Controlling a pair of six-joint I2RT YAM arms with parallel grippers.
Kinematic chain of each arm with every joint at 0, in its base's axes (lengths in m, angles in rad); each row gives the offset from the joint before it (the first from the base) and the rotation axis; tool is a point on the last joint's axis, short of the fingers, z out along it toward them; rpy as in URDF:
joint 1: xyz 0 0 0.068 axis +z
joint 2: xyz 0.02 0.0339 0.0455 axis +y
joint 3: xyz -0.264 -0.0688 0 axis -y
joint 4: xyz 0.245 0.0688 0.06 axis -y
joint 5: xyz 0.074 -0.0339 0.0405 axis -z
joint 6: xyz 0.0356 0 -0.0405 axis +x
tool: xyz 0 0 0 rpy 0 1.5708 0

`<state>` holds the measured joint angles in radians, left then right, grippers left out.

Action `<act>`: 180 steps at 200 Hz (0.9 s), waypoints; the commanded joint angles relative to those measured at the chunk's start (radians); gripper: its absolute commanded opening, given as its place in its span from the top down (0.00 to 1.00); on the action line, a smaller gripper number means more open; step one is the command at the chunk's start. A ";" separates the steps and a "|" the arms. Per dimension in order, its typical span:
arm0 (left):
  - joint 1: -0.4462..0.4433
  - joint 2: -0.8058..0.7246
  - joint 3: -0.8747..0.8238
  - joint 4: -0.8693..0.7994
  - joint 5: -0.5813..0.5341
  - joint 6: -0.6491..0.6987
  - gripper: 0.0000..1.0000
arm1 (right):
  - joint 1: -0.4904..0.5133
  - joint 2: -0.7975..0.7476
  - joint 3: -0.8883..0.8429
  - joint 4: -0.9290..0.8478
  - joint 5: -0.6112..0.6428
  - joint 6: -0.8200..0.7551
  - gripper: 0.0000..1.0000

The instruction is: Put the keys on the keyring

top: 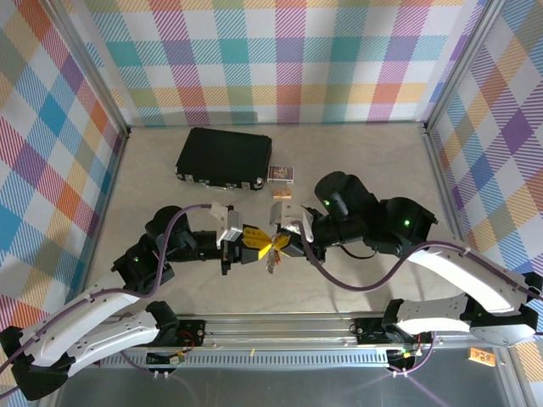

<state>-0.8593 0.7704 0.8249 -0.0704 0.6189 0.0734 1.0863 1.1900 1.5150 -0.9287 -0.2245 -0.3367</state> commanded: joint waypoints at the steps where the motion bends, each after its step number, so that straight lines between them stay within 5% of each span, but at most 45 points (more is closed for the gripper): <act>1: -0.008 0.011 0.036 -0.035 -0.001 0.034 0.87 | 0.008 0.013 0.027 -0.019 -0.070 -0.035 1.00; 41: -0.007 0.027 0.038 -0.027 0.025 0.037 0.76 | 0.007 0.010 0.022 -0.014 -0.064 -0.030 1.00; 180: -0.008 0.002 0.032 -0.048 0.021 0.048 0.72 | 0.006 0.014 0.045 -0.081 0.033 -0.041 1.00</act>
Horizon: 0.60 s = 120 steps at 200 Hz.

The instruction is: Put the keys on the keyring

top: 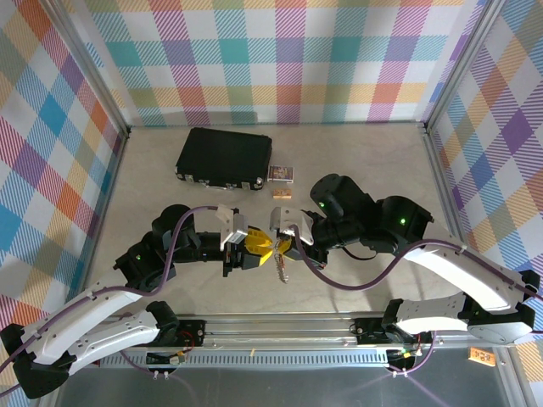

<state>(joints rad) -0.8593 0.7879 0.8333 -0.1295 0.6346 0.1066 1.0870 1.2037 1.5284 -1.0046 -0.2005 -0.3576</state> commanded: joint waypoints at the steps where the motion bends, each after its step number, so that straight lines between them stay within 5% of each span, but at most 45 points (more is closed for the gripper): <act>1: -0.008 -0.015 0.023 0.012 0.005 0.015 0.72 | 0.006 0.000 0.032 -0.005 0.008 -0.020 1.00; 120: -0.008 0.040 0.021 0.075 0.024 0.004 0.75 | 0.006 0.022 0.036 0.034 -0.056 -0.018 1.00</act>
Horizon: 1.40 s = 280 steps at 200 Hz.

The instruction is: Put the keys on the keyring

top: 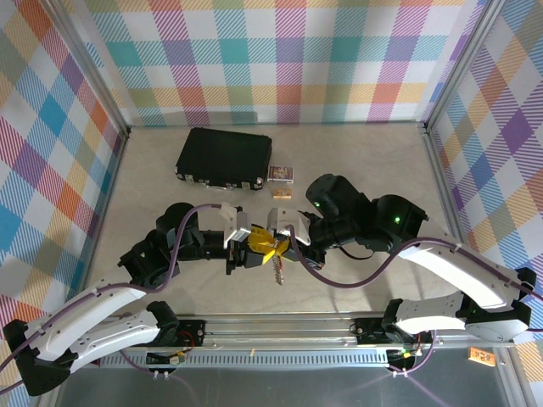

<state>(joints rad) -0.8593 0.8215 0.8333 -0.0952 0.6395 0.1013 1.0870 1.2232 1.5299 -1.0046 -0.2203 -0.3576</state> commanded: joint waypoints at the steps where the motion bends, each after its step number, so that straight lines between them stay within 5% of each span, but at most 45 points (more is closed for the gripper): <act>1: -0.008 0.006 0.022 0.039 0.018 0.010 0.76 | 0.006 0.002 0.035 0.033 -0.037 -0.018 1.00; 84: -0.008 -0.001 0.024 0.034 0.007 0.025 0.81 | 0.005 -0.010 0.041 0.044 -0.064 -0.016 1.00; 118: -0.007 -0.009 0.017 0.081 0.018 0.004 1.00 | 0.006 -0.022 0.035 0.052 -0.069 -0.008 1.00; 162: -0.007 -0.039 -0.047 0.288 0.020 -0.110 1.00 | 0.007 -0.065 -0.004 0.105 -0.080 0.032 1.00; 200: -0.007 -0.048 -0.090 0.512 0.037 -0.232 1.00 | 0.006 -0.137 -0.101 0.229 -0.057 0.108 0.86; 280: -0.007 -0.043 -0.131 0.640 0.066 -0.304 1.00 | 0.005 -0.249 -0.235 0.419 -0.084 0.179 0.83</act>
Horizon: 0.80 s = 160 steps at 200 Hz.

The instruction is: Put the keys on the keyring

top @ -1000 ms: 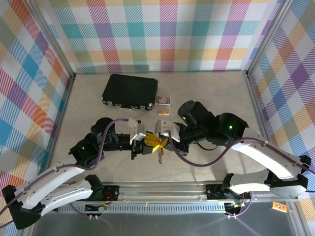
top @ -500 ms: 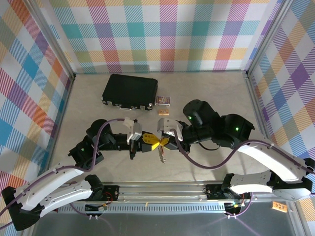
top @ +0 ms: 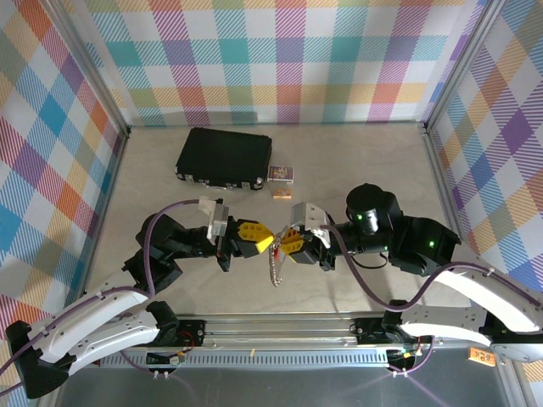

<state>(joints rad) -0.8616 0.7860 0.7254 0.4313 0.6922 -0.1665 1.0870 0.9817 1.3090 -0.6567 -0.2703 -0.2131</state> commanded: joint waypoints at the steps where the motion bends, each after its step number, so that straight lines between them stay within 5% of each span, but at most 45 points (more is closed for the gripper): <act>1: -0.005 -0.008 -0.025 0.114 0.013 -0.036 1.00 | 0.005 -0.008 -0.014 0.072 -0.035 0.035 0.82; 32: -0.005 -0.024 -0.038 0.116 0.004 -0.038 1.00 | 0.006 -0.028 -0.017 0.086 -0.023 0.047 0.71; 118: -0.005 -0.022 -0.038 0.114 0.006 -0.039 1.00 | 0.005 -0.015 -0.048 0.146 -0.021 0.066 0.75; 160: -0.005 -0.009 -0.038 0.118 0.006 -0.038 1.00 | 0.005 -0.020 -0.063 0.164 -0.005 0.061 0.97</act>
<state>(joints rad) -0.8616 0.7780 0.6895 0.4793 0.6918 -0.1947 1.0870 0.9703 1.2629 -0.5461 -0.2756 -0.1524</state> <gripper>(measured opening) 0.063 0.083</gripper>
